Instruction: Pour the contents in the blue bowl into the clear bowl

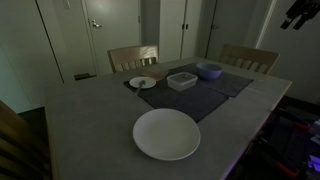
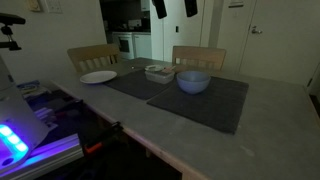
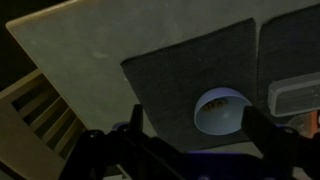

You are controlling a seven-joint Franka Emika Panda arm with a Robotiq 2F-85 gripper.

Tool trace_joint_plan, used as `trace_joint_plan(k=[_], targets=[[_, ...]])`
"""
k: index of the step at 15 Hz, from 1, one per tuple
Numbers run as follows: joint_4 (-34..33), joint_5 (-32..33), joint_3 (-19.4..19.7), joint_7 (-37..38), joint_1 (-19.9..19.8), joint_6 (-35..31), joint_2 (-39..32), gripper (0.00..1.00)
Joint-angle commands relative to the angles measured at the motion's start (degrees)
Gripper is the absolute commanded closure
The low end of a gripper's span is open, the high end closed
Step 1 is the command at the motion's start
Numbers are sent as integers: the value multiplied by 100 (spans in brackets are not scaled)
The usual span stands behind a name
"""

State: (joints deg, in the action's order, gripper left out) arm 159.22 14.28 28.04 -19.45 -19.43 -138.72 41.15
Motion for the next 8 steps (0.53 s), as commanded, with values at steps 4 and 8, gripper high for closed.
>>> trace_joint_plan(k=[4,8], targets=[[-2,-139,17,-274,-103,0,50,0],[-325,-111,67,-468,-32,278,-158,0]])
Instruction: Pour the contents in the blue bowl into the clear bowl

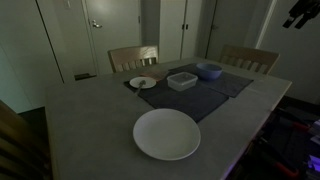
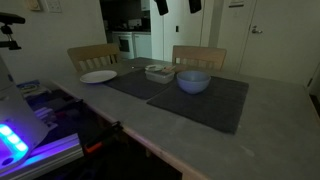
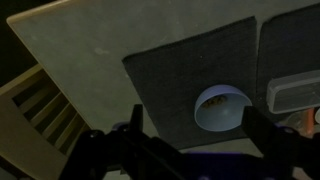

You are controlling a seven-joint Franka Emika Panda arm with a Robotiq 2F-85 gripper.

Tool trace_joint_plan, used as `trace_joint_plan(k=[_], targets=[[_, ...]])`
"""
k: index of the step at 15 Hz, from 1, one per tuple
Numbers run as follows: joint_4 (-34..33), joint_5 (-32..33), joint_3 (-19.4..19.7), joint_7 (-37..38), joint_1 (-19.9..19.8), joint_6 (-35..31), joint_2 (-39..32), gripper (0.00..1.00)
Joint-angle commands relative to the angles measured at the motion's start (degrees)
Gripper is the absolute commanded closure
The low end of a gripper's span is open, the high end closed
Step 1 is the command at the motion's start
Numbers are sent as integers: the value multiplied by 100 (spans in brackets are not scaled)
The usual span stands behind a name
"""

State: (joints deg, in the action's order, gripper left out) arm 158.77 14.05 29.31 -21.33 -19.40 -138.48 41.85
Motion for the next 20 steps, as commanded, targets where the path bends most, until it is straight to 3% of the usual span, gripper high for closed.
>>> trace_joint_plan(k=[1,9,10,11,13,14,16,20], targets=[[-333,-55,-69,-369,-57,423,-177,0],[-693,41,72,-1397,49,1626,57,0],[-696,-18,91,-1475,69,1617,92,0],[-1180,-387,118,-1249,700,856,-1071,0],[-1387,-706,226,-1251,1071,759,-1328,0],[-865,-534,7,-1280,513,932,-466,0],[-1145,-721,-5,-1239,853,802,-1021,0],[-1324,-745,8,-1237,896,788,-1320,0]])
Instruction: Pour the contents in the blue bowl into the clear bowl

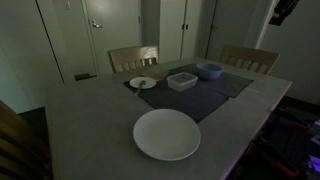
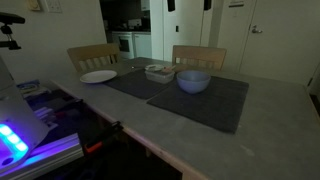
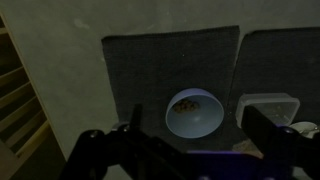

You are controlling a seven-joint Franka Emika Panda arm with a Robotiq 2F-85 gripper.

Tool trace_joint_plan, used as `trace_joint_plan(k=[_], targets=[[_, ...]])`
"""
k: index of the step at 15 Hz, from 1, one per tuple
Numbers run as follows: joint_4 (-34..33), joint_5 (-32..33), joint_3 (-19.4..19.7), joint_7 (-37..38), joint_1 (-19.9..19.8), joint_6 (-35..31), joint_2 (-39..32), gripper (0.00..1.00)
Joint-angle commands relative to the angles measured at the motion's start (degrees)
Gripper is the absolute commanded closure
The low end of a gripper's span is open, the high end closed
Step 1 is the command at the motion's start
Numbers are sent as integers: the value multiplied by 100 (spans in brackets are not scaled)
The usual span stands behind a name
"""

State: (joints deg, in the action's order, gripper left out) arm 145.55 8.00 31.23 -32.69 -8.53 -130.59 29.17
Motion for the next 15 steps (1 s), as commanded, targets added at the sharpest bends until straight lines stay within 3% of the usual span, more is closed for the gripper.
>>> trace_joint_plan(k=[1,11,15], targets=[[-6,-139,-178,-101,-193,-1,-44,0],[17,-122,-193,-48,-183,-113,-116,0],[44,-113,-515,238,-30,-512,-527,0]])
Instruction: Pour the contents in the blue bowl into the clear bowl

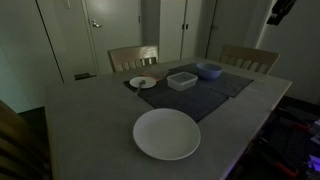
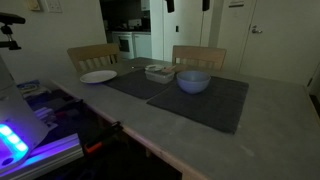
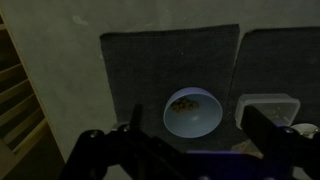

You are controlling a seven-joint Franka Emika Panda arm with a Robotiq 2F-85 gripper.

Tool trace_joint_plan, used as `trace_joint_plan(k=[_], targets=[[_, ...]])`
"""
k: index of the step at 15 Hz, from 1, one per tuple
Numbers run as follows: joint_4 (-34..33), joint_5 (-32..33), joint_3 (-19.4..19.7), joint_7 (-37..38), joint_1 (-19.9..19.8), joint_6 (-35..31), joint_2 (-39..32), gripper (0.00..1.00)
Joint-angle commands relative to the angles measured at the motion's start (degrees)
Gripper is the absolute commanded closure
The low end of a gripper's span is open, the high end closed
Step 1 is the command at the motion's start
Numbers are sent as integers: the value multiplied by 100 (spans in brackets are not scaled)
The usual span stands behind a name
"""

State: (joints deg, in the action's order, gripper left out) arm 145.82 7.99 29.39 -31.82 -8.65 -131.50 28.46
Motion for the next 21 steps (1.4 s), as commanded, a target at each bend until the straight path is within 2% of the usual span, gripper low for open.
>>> trace_joint_plan(k=[1,4,6,8,11,13,14,17,21], targets=[[27,-97,-443,245,28,-566,-600,0],[24,58,-832,734,-28,-1040,-1098,0],[-40,-81,-918,948,-27,-1362,-1517,0],[-128,-350,-887,997,-11,-1627,-1931,0],[-309,-1057,-818,674,18,-1796,-2420,0],[-318,-1135,-895,589,-115,-1517,-2312,0],[-180,-1003,-998,773,-134,-1632,-2237,0],[-231,-1013,-994,771,-175,-1625,-2276,0],[-546,-892,-1112,1014,-165,-1737,-2523,0]])
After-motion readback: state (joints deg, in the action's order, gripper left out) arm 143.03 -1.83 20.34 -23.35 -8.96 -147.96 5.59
